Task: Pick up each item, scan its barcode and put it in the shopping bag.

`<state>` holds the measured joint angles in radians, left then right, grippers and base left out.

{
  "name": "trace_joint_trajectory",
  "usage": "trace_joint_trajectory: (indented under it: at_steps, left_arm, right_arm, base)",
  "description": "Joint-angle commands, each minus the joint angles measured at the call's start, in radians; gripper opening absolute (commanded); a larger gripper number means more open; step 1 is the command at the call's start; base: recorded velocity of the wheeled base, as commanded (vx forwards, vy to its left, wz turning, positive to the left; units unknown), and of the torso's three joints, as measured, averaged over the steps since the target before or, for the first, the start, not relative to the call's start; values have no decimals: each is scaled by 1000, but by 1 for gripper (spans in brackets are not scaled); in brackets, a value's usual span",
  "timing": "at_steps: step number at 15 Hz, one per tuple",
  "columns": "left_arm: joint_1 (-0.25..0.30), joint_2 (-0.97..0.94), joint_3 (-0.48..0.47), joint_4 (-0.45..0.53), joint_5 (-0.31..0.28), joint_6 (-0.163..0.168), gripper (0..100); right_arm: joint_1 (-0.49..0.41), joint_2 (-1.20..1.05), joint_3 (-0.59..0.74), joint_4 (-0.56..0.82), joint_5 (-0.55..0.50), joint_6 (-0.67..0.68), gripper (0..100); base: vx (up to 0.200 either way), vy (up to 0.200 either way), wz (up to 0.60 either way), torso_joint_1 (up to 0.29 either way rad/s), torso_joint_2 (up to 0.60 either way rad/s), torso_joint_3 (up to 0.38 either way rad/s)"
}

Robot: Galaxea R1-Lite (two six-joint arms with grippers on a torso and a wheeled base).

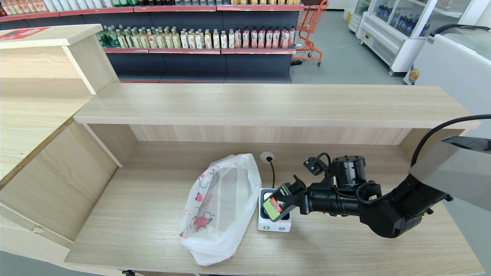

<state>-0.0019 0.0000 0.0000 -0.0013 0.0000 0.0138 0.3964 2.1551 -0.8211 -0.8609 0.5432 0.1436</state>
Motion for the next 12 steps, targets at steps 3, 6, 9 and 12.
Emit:
trace_joint_trajectory:
  at_steps: [3,6,9,12]
  left_arm:
    - [0,0,0,0,0,0,100]
    - [-1,0,0,0,0,0,100]
    - [0,0,0,0,2,-3,100]
    - [0,2,0,0,0,-3,100]
  right_arm:
    - [13,49,-12,-44,-42,-6,0]
    - [12,3,-10,-50,-35,27,0]
    - [-24,-139,-6,-38,-31,148,0]
    - [-100,-317,43,26,-31,145,0]
  base:
    - [0,0,0,0,0,0]
    - [0,0,0,0,0,0]
    - [0,0,0,0,0,0]
    - [0,0,0,0,0,0]
